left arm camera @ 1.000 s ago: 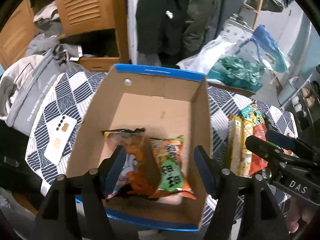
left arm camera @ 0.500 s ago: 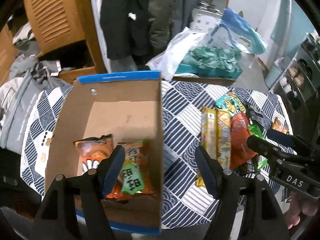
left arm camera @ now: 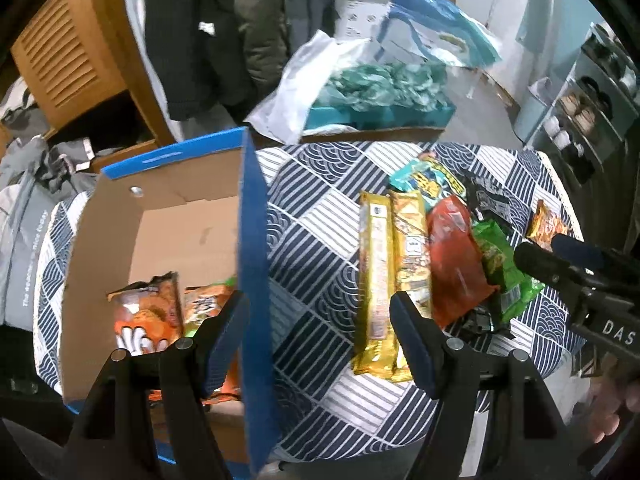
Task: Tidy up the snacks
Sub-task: 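Move the left tool to the gold wafer bar and close on it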
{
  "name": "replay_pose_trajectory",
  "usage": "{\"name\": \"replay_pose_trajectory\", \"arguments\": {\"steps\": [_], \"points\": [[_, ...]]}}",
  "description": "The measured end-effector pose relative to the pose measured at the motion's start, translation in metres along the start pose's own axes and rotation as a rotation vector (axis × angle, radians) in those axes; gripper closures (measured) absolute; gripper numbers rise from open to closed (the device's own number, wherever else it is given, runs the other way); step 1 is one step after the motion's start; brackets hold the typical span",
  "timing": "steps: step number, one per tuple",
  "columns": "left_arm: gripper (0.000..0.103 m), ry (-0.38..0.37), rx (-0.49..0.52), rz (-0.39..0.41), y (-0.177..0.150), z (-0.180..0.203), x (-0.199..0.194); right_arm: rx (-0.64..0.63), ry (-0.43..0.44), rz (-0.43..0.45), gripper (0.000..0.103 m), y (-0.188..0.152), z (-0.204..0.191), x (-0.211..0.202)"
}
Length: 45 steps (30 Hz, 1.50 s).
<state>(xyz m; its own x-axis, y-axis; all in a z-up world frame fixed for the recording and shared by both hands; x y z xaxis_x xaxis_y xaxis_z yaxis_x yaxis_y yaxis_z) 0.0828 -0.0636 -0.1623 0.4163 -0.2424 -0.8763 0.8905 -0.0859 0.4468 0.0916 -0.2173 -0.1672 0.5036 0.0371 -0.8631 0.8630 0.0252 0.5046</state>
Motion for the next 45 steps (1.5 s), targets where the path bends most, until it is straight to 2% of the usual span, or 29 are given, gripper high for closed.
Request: {"name": "replay_pose_trajectory", "arguments": {"steps": [11, 24, 34, 45], "points": [[0.029, -0.064, -0.040, -0.072, 0.001, 0.022, 0.041, 0.067, -0.058, -0.034, 0.031, -0.010, 0.052, 0.015], [0.029, -0.037, -0.052, -0.152, -0.007, 0.025, 0.090, 0.082, -0.121, -0.081, 0.031, -0.012, 0.083, 0.049], [0.029, -0.022, -0.090, -0.182, -0.011, 0.008, 0.108, 0.047, -0.137, -0.153, 0.031, -0.022, 0.082, 0.084], [0.029, -0.065, -0.124, -0.228, -0.022, 0.003, 0.126, -0.025, -0.183, -0.236, 0.031, -0.039, 0.078, 0.120]]}}
Point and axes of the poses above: each gripper's, at about its wrist camera, not at the fingertips, and x roughly the way its jaws point, z to its right, y to its top, the point moved 8 cm from there along x, roughly the way its jaws point, and after that the axes turned 11 degrees about -y, right-handed, at the moved point
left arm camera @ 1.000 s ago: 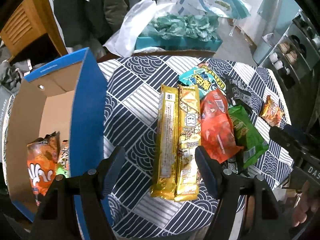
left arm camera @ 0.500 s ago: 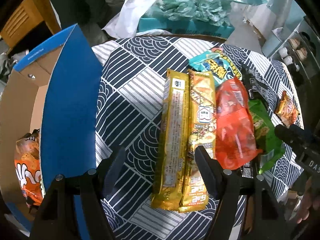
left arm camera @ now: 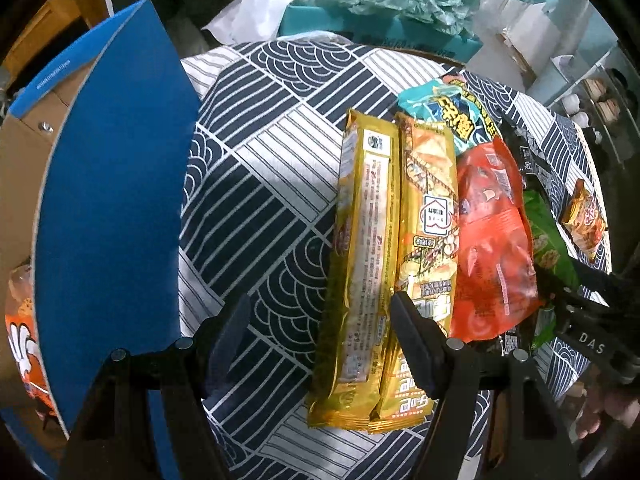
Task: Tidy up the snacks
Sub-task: 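Move the left tool to the gold wafer bar and close on it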
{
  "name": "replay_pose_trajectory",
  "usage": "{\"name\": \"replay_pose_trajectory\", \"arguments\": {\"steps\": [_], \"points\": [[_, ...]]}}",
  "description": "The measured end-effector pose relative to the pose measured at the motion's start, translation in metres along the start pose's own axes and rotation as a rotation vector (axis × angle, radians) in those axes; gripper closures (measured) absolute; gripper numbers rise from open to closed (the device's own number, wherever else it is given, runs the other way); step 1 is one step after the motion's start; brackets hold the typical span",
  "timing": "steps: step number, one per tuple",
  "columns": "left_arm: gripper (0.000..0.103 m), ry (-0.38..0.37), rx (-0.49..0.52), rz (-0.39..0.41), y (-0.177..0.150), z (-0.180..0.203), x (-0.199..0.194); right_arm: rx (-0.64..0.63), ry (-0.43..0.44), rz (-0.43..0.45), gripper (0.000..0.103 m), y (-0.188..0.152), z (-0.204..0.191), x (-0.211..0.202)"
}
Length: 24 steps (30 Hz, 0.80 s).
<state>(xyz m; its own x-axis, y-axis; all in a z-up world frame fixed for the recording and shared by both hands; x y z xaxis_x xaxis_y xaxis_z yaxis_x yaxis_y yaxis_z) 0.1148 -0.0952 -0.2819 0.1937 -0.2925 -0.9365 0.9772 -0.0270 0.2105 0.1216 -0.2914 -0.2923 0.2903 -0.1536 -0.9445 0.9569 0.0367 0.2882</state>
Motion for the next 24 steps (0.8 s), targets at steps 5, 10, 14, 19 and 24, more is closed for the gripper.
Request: {"name": "replay_pose_trajectory", "arguments": {"steps": [5, 10, 14, 19, 24], "points": [[0.029, 0.006, 0.012, -0.015, -0.002, 0.003, 0.008, -0.035, -0.006, 0.010, 0.039, -0.002, -0.004, 0.001], [0.029, 0.013, 0.019, -0.023, 0.000, 0.006, 0.016, -0.043, -0.011, 0.015, 0.049, -0.003, -0.005, -0.001], [0.028, 0.027, 0.020, -0.039, -0.002, 0.005, 0.026, -0.011, -0.019, 0.023, 0.053, -0.003, 0.005, -0.009], [0.031, 0.051, 0.070, -0.015, -0.001, 0.012, 0.029, 0.007, 0.007, 0.057, 0.053, 0.001, 0.008, -0.022], [0.068, 0.007, 0.089, -0.014, -0.002, 0.023, 0.030, 0.013, 0.014, 0.088, 0.054, 0.006, 0.008, -0.032]]}}
Point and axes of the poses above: each gripper's, at about its wrist camera, not at the fingertips, and x roughly the way its jaws point, z to its right, y to its top, the point moved 8 cm from there along x, roughly the way its jaws point, and after that the axes turned 11 degrees about -y, right-handed, at the moved point
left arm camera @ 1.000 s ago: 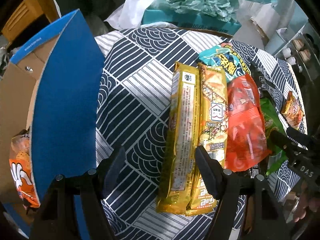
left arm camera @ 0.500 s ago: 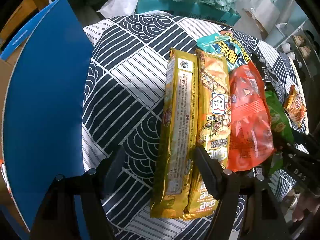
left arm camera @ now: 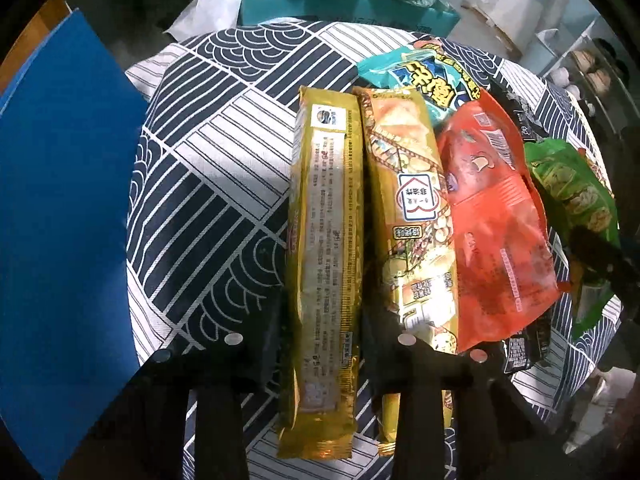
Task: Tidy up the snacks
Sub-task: 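Move the left tool to the gold wafer bar and close on it, then lift the gold wafer bar with the left tool while the right tool grasps the green bag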
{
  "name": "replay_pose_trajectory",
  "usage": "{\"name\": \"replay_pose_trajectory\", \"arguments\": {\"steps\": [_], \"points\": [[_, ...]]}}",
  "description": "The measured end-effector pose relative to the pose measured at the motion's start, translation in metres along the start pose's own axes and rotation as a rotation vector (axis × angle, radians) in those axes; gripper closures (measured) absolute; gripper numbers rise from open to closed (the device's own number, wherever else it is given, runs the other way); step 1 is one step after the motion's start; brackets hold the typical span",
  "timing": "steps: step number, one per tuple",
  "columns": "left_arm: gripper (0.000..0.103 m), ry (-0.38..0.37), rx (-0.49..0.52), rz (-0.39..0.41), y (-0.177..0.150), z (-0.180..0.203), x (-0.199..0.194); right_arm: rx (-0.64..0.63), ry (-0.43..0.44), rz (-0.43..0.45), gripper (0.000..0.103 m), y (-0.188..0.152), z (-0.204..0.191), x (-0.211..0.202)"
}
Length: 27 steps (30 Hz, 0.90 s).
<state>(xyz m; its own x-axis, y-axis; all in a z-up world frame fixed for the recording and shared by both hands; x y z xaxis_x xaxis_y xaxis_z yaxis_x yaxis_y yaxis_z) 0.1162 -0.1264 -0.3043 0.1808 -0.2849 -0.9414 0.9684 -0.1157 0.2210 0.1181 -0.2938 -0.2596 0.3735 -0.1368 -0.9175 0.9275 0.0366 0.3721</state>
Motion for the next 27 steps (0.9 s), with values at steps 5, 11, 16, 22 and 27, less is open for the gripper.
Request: {"name": "replay_pose_trajectory", "arguments": {"steps": [5, 11, 16, 22, 27], "points": [[0.073, -0.008, -0.014, 0.015, 0.000, 0.000, -0.007, 0.009, 0.000, 0.011, 0.054, 0.003, -0.001, -0.006], [0.074, -0.015, -0.041, 0.048, -0.001, -0.002, -0.026, 0.022, -0.007, 0.038, 0.054, 0.007, 0.001, -0.016], [0.074, -0.014, -0.039, 0.094, 0.000, -0.002, -0.046, 0.026, -0.009, 0.058, 0.054, 0.010, 0.000, -0.025], [0.074, -0.023, -0.043, 0.151, 0.003, -0.004, -0.069, 0.023, -0.001, 0.089, 0.054, 0.014, -0.007, -0.038], [0.074, -0.056, -0.060, 0.184, 0.005, -0.007, -0.087, 0.022, 0.016, 0.107, 0.054, 0.016, -0.014, -0.049]]}}
Point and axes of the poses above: each gripper's, at about its wrist camera, not at the fingertips, and x roughly the way its jaws point, z to its right, y to its top, the point moved 8 cm from there along x, roughly the way its jaws point, and after that the axes turned 11 degrees about -y, right-handed, at the moved point
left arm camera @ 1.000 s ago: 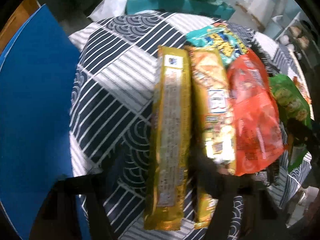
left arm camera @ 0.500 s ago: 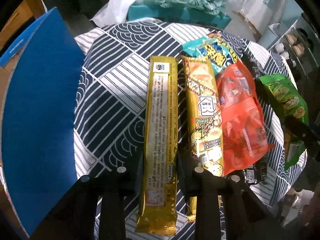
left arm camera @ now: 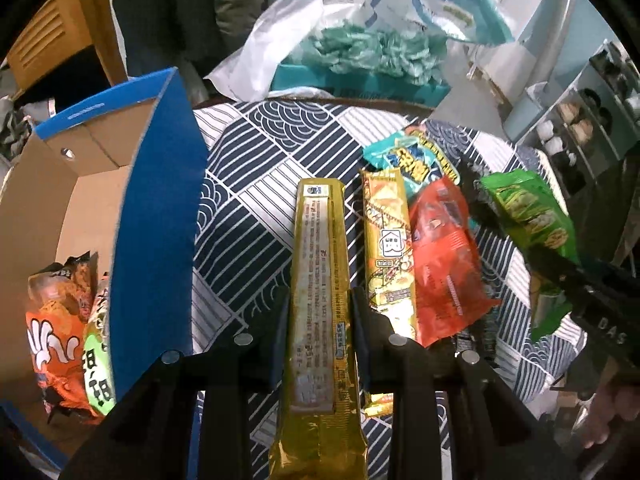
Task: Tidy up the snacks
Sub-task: 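Lift the gold wafer bar with the left tool while the right tool grasps the green bag, then lower the wafer bar and green bag into the box and open both tools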
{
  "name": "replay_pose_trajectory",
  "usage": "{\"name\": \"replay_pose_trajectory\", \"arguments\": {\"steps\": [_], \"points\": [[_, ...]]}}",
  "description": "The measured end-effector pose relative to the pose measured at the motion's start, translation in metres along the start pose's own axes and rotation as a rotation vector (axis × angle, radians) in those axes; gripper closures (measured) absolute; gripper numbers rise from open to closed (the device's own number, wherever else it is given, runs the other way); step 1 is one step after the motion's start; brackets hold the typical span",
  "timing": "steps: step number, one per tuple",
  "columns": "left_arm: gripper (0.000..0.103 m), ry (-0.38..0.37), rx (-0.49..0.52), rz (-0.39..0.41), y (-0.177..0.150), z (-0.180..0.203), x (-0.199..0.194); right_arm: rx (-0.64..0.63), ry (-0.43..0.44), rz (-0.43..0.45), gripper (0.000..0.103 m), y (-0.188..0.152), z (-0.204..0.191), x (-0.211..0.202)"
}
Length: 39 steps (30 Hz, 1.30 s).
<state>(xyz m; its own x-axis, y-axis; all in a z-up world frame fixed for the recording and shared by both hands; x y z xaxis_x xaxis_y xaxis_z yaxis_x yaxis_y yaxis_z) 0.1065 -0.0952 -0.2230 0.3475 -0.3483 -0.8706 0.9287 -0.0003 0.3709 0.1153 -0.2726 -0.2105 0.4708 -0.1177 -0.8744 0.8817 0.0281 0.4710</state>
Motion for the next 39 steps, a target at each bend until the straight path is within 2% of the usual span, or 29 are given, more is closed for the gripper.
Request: {"name": "replay_pose_trajectory", "arguments": {"steps": [9, 14, 30, 39], "points": [[0.074, -0.049, -0.011, 0.079, 0.008, 0.001, -0.037, -0.008, 0.038, 0.040, 0.054, 0.005, -0.016, -0.022], [0.074, -0.046, -0.006, 0.132, 0.011, 0.000, -0.064, -0.018, 0.075, 0.072, 0.054, 0.011, -0.030, -0.040], [0.074, -0.074, -0.062, 0.259, 0.009, -0.036, -0.133, -0.099, 0.162, 0.138, 0.055, 0.023, -0.091, -0.081], [0.074, -0.027, -0.094, 0.316, 0.003, -0.070, -0.159, -0.165, 0.201, 0.151, 0.054, 0.029, -0.141, -0.093]]}}
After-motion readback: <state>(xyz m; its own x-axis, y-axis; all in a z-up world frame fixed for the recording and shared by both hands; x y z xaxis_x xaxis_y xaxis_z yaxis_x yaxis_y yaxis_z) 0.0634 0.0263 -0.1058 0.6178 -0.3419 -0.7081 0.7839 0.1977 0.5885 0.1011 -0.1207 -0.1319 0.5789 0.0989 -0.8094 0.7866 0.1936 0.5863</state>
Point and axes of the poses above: each gripper's, at about its wrist camera, not at the fingertips, and x roughly the way its jaws point, z to its right, y to its top, the point moved 8 cm from there along x, roughly the way its jaws point, and after that the axes turned 11 degrees about -y, right-handed, at the moved point
